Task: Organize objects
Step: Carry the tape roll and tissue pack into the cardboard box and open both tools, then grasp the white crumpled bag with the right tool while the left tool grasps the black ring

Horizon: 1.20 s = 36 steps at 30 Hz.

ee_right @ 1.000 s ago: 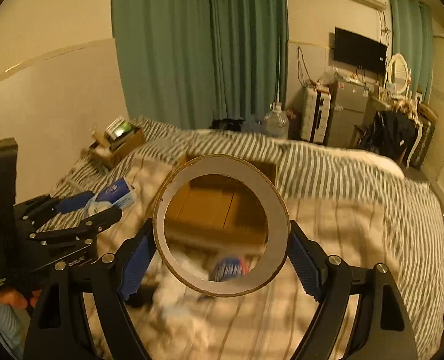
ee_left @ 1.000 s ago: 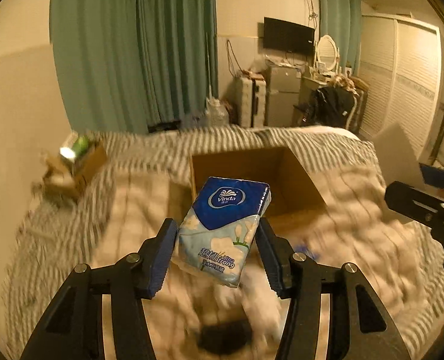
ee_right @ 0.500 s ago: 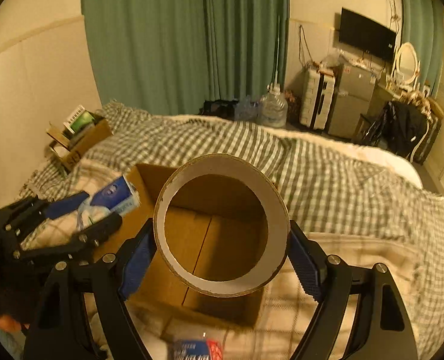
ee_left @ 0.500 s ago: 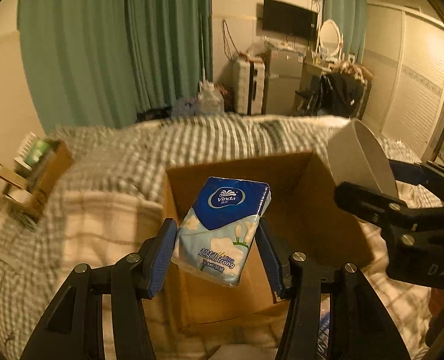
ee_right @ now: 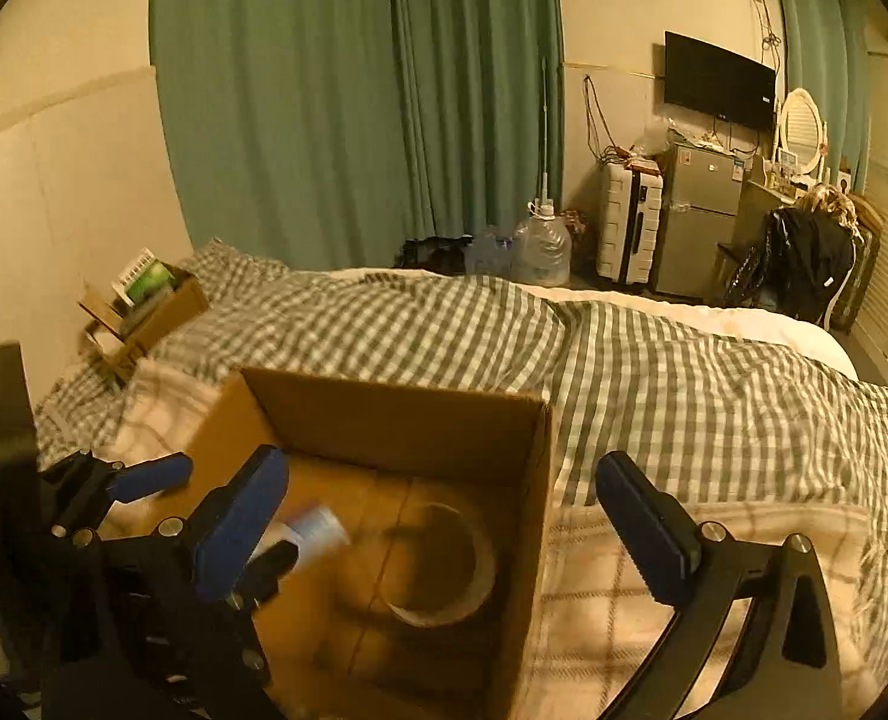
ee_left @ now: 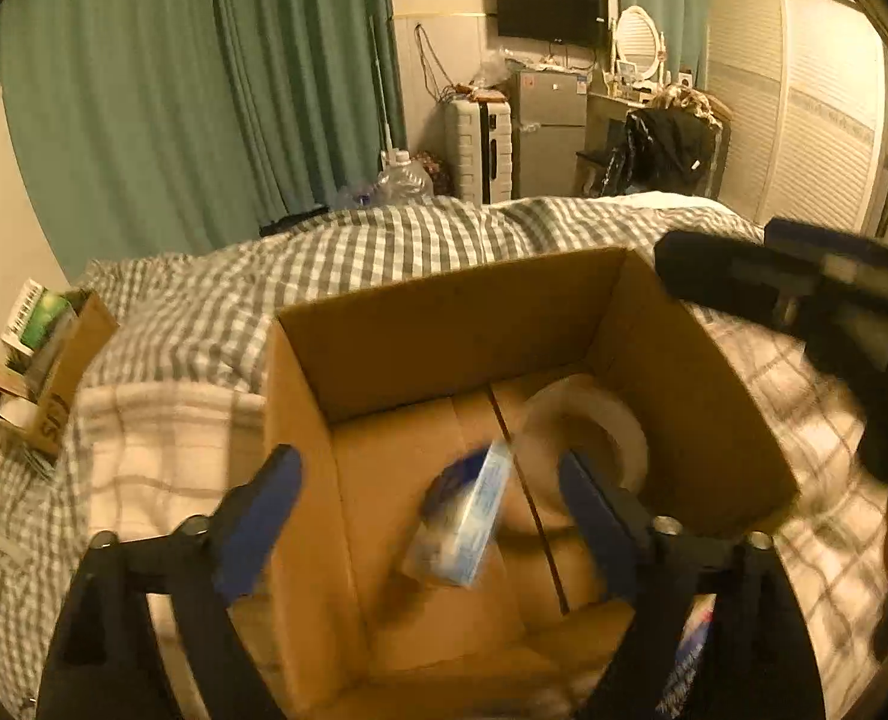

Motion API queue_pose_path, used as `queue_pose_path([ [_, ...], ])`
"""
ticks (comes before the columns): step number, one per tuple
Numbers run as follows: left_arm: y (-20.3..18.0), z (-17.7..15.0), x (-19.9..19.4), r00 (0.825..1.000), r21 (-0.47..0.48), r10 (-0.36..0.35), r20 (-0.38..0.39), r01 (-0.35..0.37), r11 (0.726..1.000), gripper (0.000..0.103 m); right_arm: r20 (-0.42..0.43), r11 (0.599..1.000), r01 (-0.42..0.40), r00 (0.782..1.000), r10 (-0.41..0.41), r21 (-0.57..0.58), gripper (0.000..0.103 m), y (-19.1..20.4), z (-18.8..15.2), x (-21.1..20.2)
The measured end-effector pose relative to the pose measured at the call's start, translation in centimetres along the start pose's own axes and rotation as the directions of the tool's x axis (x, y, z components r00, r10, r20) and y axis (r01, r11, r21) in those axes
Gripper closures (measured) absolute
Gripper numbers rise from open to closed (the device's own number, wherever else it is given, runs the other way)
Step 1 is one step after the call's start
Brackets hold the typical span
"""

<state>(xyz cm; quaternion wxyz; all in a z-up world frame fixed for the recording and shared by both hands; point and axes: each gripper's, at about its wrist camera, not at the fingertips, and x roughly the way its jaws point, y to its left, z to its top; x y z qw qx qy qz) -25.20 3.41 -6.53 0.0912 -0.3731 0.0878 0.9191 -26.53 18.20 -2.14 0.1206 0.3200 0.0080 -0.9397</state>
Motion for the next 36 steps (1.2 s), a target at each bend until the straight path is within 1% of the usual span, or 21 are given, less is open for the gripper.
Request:
queue_pose_path([
  [3,0.3,0.1,-2.9,1.0,0.003,0.005,0.009,-0.005,1.0,0.008,0.003,0.999,0.017,1.0,-0.017,0.033,0.0,-0.5,1.0,-3.0],
  [4,0.6,0.0,-4.6,1.0,-0.007,-0.001,0.019,0.001,1.0,0.007,0.002,0.999,0.028,1.0,-0.028,0.038,0.0,-0.6,1.2,-4.3],
  [6,1.3,-0.2,-7.1,0.999,-0.021,-0.019,0.035,0.019,1.0,0.002,-0.001,0.998,0.044,0.999,-0.044,0.04,0.0,-0.5,1.1,-7.3],
  [7,1.7,-0.5,-9.2,0.998,-0.029,-0.022,0.051,0.023,0.999,0.0,-0.012,0.998,0.049,0.999,-0.048,0.033,0.0,-0.3,0.9,-9.0],
  [9,2.2,-1.0,-11.9,0.997,-0.036,-0.018,0.073,0.02,0.999,0.0,-0.025,0.998,0.068,0.997,-0.068,0.018,0.0,0.4,0.6,-11.5],
  [12,3.0,-2.0,-16.1,0.996,-0.045,0.0,0.092,0.004,0.999,0.0,-0.023,0.995,0.095,0.995,-0.096,-0.021,0.0,1.8,0.1,-15.7],
  [14,3.6,-3.2,-18.5,0.995,-0.048,0.007,0.099,-0.003,0.999,0.0,-0.015,0.992,0.116,0.993,-0.117,-0.052,0.0,3.2,-0.9,-18.7],
  [16,3.8,-4.8,-20.5,0.995,-0.057,0.015,0.102,-0.009,0.998,0.0,-0.009,0.99,0.116,0.993,-0.117,-0.076,0.0,4.3,-2.5,-21.3],
  [19,3.8,-7.0,-22.0,0.994,-0.065,0.023,0.103,-0.017,0.998,0.0,-0.019,0.991,0.1,0.995,-0.103,-0.091,0.0,5.8,-5.3,-23.4],
  [22,3.5,-9.9,-22.4,0.995,-0.101,0.049,0.085,-0.04,0.994,0.0,-0.034,0.991,0.099,0.994,-0.103,-0.093,0.0,7.0,-8.3,-23.8],
  [23,3.5,-10.7,-22.2,0.996,-0.109,0.045,0.078,-0.036,0.993,0.0,-0.048,0.992,0.097,0.994,-0.102,-0.086,0.0,7.4,-9.6,-23.4],
  [25,3.2,-12.4,-21.7,0.997,-0.13,0.04,0.07,-0.031,0.991,0.0,-0.074,0.995,0.085,0.993,-0.09,-0.061,0.0,7.8,-11.4,-22.3],
  [28,2.5,-14.8,-20.0,0.998,-0.145,0.053,0.037,-0.047,0.988,0.0,-0.111,0.998,0.069,0.991,-0.069,-0.007,0.0,7.6,-14.7,-19.7],
  [30,2.1,-16.6,-18.6,0.999,-0.14,0.051,0.01,-0.049,0.989,0.0,-0.164,0.998,0.058,0.985,-0.06,-0.015,0.0,7.6,-16.5,-18.1],
  [32,1.6,-17.8,-17.0,0.998,-0.128,0.05,-0.033,-0.054,0.99,0.0,-0.222,0.998,0.047,0.973,-0.056,-0.046,0.0,7.9,-17.9,-16.3],
  [33,1.5,-18.2,-16.3,0.998,-0.121,0.049,-0.051,-0.055,0.991,0.0,-0.237,0.997,0.046,0.97,-0.058,-0.054,0.0,8.0,-18.4,-15.7],
  [35,1.1,-18.8,-15.2,0.996,-0.101,0.044,-0.083,-0.053,0.993,0.0,-0.275,0.998,0.028,0.961,-0.044,-0.06,0.003,8.2,-19.4,-14.5],
  [36,1.0,-19.0,-14.8,0.995,-0.093,0.04,-0.093,-0.049,0.994,0.0,-0.291,0.998,0.013,0.956,-0.031,-0.062,0.006,8.3,-19.7,-14.1],
])
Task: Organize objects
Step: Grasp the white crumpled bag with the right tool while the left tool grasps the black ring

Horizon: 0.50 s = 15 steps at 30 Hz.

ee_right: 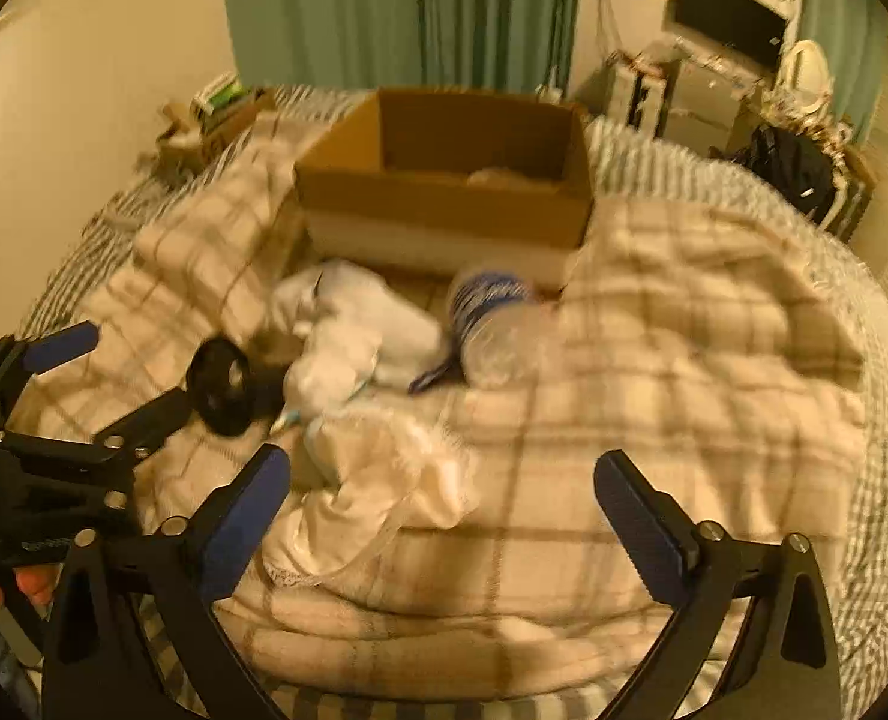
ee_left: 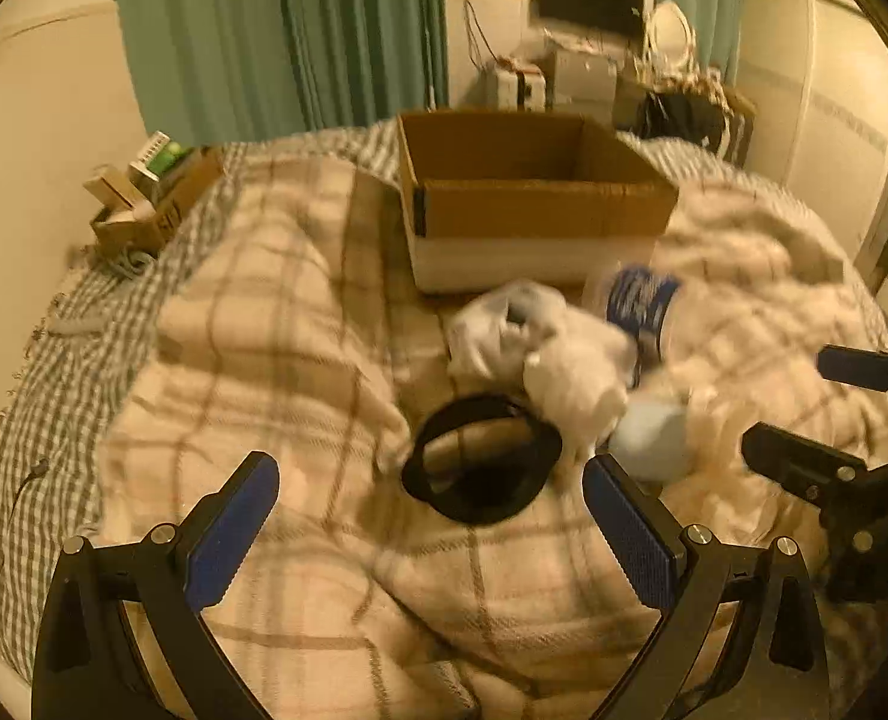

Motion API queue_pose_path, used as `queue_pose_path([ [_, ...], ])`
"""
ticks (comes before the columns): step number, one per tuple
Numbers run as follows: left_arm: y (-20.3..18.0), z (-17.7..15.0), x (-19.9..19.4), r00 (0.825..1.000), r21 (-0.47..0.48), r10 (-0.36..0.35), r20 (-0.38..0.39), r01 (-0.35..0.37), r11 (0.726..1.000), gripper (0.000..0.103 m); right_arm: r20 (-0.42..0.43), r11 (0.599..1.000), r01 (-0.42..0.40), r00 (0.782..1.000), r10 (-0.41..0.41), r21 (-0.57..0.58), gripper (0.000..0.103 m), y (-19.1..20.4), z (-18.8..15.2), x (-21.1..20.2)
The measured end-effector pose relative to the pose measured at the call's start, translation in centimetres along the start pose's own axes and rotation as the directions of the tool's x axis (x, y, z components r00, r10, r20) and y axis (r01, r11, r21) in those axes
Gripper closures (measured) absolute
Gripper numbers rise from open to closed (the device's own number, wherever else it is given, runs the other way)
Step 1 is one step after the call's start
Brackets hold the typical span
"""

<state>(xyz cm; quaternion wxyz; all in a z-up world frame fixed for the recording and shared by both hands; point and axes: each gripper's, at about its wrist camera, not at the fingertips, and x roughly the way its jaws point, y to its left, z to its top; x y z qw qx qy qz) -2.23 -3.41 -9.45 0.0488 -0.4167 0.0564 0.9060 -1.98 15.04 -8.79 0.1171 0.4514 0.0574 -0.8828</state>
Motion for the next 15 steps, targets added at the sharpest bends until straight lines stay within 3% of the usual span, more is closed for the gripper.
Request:
queue_pose_path([
  [2,-0.1,-0.3,0.7,1.0,0.005,-0.012,-0.02,0.012,1.0,0.0,-0.038,1.0,-0.016,0.999,0.015,-0.024,0.013,0.5,-0.4,1.1],
  [4,0.0,-0.6,1.2,0.999,0.0,-0.021,-0.037,0.021,1.0,0.0,-0.067,0.999,-0.019,0.998,0.016,-0.049,0.036,0.9,-0.7,1.8],
  [5,0.1,-0.7,1.5,0.998,-0.004,-0.024,-0.049,0.024,1.0,0.0,-0.081,0.998,-0.031,0.996,0.027,-0.058,0.042,1.1,-0.8,2.1],
  [7,0.2,-0.8,1.8,0.998,-0.012,-0.029,-0.064,0.028,1.0,0.0,-0.093,0.997,-0.044,0.995,0.037,-0.069,0.071,1.4,-0.9,2.3],
  [10,0.4,-0.9,2.0,0.996,-0.021,-0.044,-0.072,0.042,0.999,0.0,-0.076,0.995,-0.044,0.996,0.037,-0.084,0.085,1.6,-0.9,1.8],
  [15,0.2,-0.9,2.0,0.997,-0.016,-0.031,-0.073,0.03,0.999,0.0,-0.006,0.997,-0.025,1.0,0.025,-0.073,0.089,1.1,0.6,-0.5],
])
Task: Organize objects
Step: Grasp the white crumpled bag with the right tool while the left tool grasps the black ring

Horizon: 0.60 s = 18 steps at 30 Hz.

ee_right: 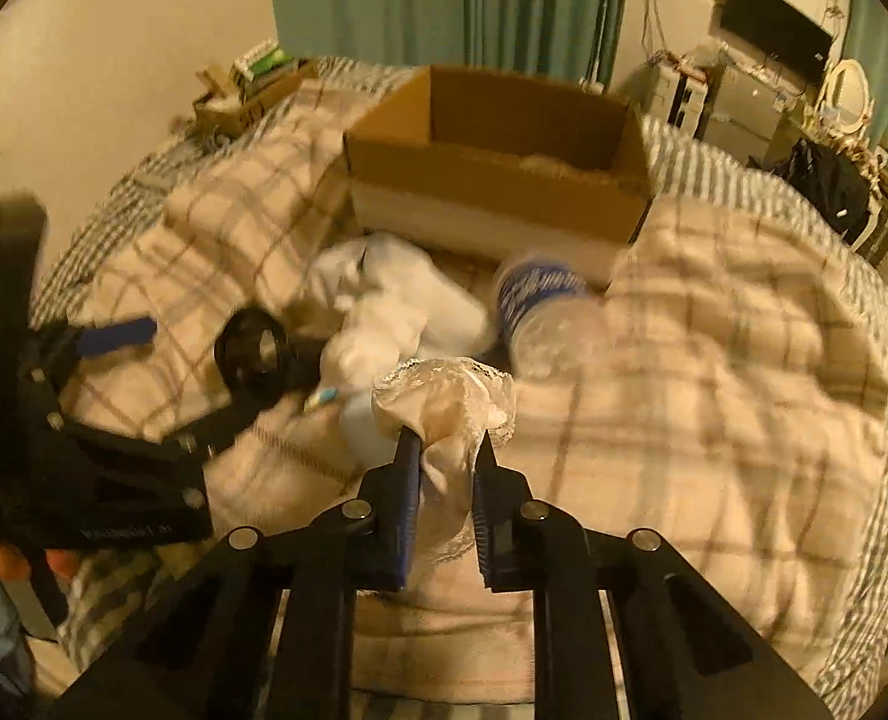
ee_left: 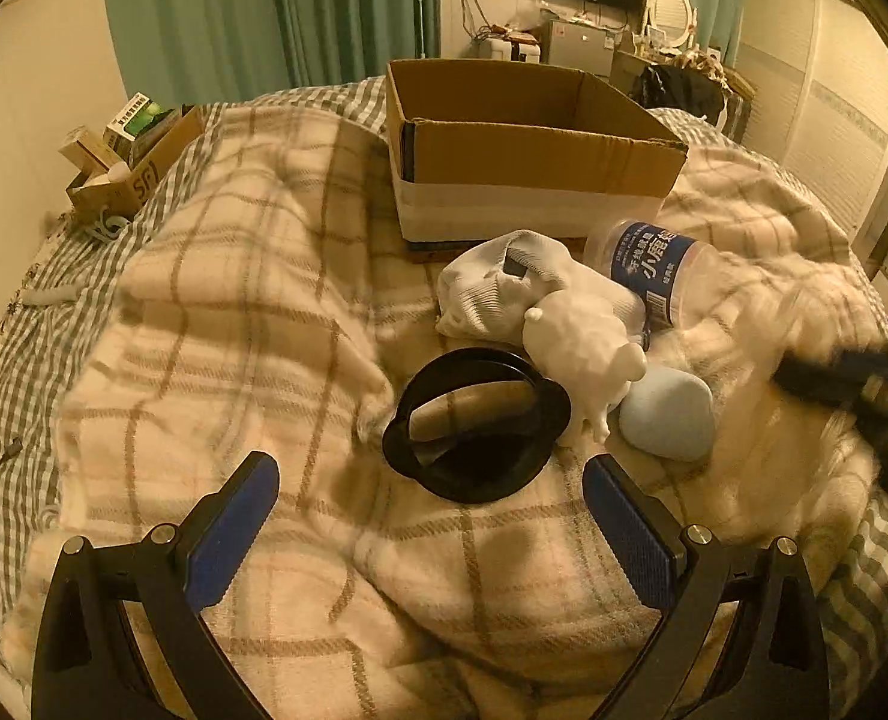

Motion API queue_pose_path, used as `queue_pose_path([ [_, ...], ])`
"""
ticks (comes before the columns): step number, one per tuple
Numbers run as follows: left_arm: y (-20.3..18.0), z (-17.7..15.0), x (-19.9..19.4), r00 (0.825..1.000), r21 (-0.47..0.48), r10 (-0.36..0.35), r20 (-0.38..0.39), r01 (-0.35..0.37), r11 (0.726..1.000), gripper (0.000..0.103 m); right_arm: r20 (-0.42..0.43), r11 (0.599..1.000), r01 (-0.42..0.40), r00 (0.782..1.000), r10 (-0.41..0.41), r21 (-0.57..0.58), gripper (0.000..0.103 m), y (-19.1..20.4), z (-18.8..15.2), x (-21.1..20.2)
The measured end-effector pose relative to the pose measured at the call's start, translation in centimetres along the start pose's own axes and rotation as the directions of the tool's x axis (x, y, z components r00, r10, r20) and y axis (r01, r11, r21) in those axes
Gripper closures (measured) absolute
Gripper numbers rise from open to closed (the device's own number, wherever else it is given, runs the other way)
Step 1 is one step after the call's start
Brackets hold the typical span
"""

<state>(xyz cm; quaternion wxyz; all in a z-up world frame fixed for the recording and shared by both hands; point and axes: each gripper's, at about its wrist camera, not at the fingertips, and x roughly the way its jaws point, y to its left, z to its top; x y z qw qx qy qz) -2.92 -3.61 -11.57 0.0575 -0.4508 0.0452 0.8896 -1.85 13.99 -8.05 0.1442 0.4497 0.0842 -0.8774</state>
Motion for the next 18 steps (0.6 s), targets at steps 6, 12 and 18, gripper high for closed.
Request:
queue_pose_path([
  [6,-0.8,0.7,1.5,0.999,0.005,0.0,-0.04,0.0,1.0,0.0,0.116,0.998,0.049,0.992,-0.054,0.049,0.089,-2.1,3.4,-3.3],
  [12,-0.4,1.6,3.8,0.996,-0.041,-0.013,-0.092,0.009,0.999,0.0,0.099,0.994,0.048,0.993,-0.058,0.102,0.089,-4.3,3.2,-2.2],
  [18,-0.4,2.3,4.9,0.992,-0.06,-0.07,-0.105,0.064,0.996,0.016,0.052,0.994,0.028,0.998,-0.034,0.106,0.089,-4.5,2.2,-0.2],
])
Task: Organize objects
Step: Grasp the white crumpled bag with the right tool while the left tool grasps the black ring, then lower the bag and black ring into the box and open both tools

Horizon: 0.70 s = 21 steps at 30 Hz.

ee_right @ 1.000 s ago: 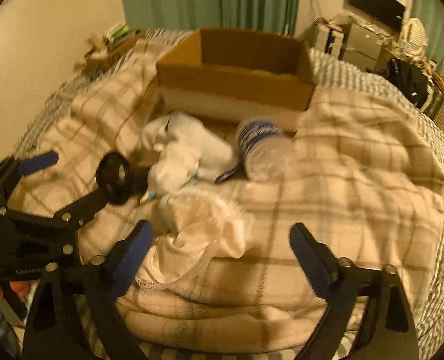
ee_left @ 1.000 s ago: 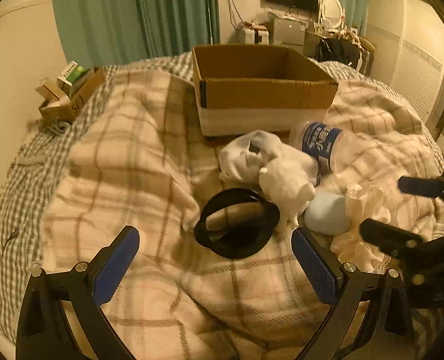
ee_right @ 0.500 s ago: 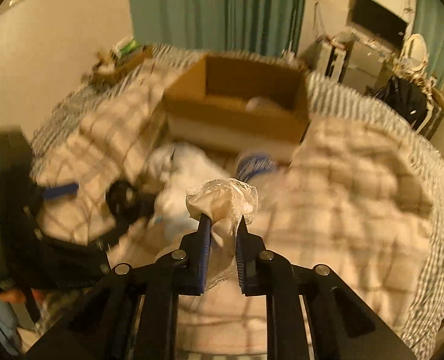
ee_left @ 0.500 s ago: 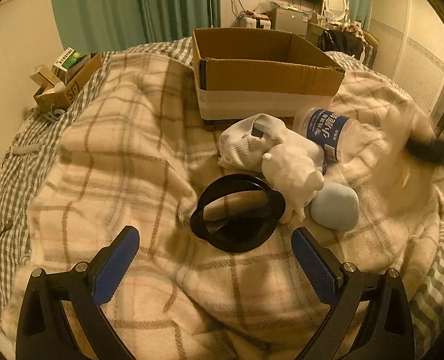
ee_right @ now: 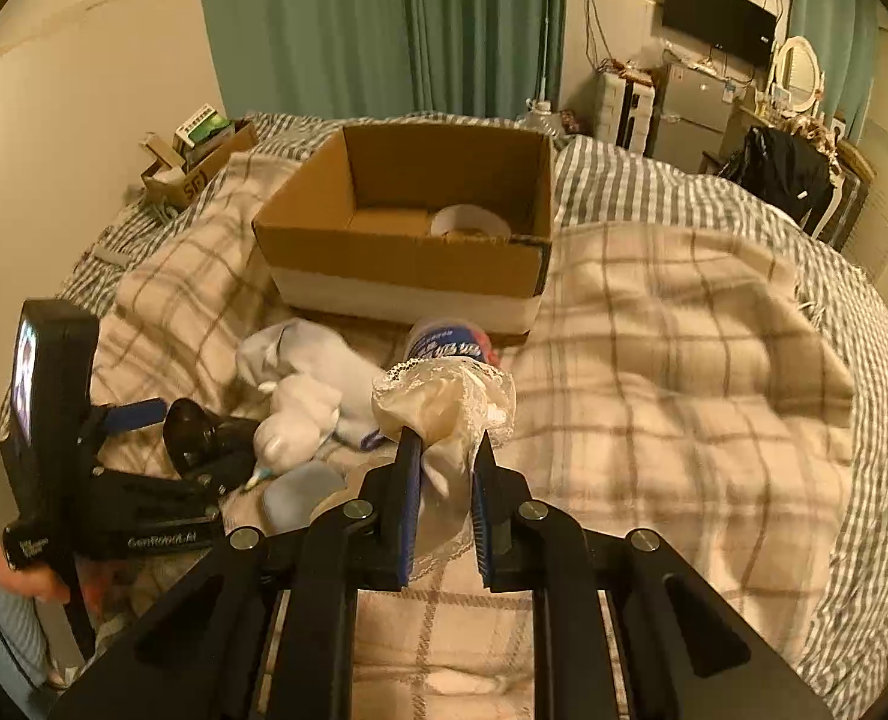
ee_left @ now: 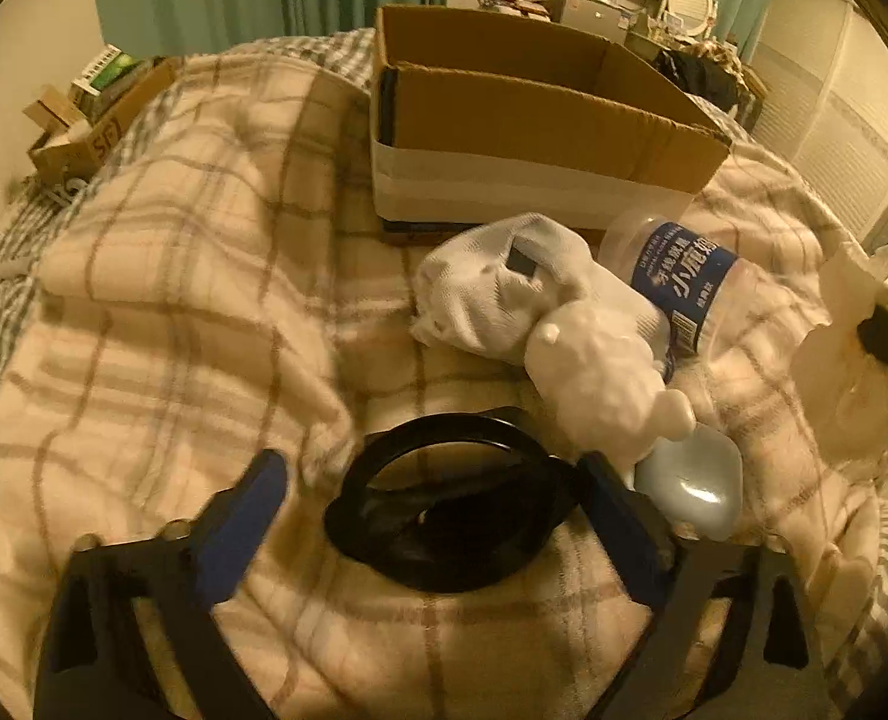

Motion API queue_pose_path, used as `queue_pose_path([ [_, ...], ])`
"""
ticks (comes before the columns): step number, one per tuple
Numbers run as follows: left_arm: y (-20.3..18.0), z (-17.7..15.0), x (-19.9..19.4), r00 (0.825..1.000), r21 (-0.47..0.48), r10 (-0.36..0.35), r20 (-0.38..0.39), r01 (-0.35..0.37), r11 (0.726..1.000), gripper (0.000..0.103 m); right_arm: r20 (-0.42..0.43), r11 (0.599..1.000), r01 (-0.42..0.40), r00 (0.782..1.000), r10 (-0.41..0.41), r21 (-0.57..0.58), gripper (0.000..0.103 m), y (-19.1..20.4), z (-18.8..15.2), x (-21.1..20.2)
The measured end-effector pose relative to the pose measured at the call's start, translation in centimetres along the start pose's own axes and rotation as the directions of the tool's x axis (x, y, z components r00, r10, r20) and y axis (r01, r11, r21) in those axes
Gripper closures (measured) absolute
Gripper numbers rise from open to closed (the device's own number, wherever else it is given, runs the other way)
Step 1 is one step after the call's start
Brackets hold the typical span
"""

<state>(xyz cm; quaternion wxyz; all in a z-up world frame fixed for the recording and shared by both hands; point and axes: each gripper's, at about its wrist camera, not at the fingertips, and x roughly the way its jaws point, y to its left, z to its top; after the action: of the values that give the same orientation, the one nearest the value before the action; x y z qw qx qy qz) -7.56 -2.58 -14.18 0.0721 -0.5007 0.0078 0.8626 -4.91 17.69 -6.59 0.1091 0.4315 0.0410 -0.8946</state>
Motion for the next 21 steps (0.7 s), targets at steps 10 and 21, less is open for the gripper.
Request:
queue_pose_path([
  [10,-0.7,-0.2,-2.7,0.999,0.038,0.027,0.045,-0.029,0.999,0.027,0.025,1.0,-0.01,1.0,0.01,-0.012,0.089,0.4,-0.2,-1.3],
  [21,-0.8,5.5,-9.7,0.979,0.073,0.027,0.201,-0.043,0.996,0.027,0.118,0.999,-0.032,0.992,0.035,-0.025,0.089,-0.4,4.1,-4.6],
])
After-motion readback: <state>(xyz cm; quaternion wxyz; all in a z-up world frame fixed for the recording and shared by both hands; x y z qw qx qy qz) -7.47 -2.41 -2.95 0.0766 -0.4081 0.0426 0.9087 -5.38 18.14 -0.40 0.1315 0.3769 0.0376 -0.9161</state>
